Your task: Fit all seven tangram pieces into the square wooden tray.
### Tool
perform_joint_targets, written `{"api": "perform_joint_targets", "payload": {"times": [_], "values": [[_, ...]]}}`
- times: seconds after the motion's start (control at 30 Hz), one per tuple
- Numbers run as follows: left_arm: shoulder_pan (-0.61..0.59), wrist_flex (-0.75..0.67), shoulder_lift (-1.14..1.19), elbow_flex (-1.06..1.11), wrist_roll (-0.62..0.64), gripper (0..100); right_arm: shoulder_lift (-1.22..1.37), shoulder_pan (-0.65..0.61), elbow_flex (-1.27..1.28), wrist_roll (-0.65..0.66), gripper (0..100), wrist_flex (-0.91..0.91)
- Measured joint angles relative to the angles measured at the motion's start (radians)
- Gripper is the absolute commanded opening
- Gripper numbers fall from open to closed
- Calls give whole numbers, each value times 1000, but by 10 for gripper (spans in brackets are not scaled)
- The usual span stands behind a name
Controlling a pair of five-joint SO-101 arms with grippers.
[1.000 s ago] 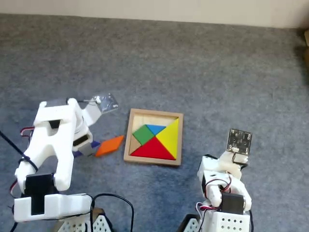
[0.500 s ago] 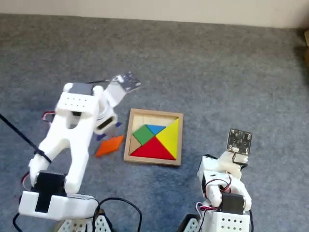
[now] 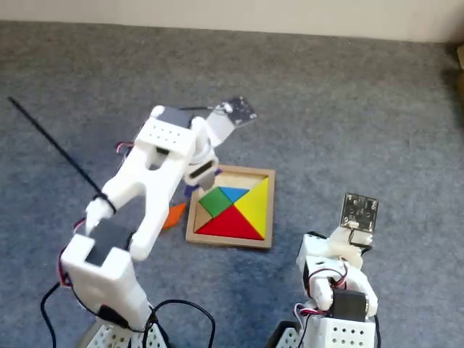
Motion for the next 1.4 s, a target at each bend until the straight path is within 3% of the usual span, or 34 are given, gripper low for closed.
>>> {"api": "perform_joint_targets", "payload": {"times": [0.13, 0.3, 0.77, 0.97, 1.23, 1.4], "values": [[0, 61, 118, -146, 6, 187, 0, 0, 0, 0, 6, 0], [12, 147, 241, -307, 6, 274, 0, 0, 0, 0, 6, 0], [11, 311, 328, -571, 60, 274, 0, 0, 0, 0, 6, 0], [0, 339, 328, -583, 61, 261, 0, 0, 0, 0, 6, 0], [-109, 454, 282, -578, 61, 233, 0, 0, 0, 0, 6, 0], [-143, 465, 132, -428, -15, 235, 0, 0, 0, 0, 6, 0]]}}
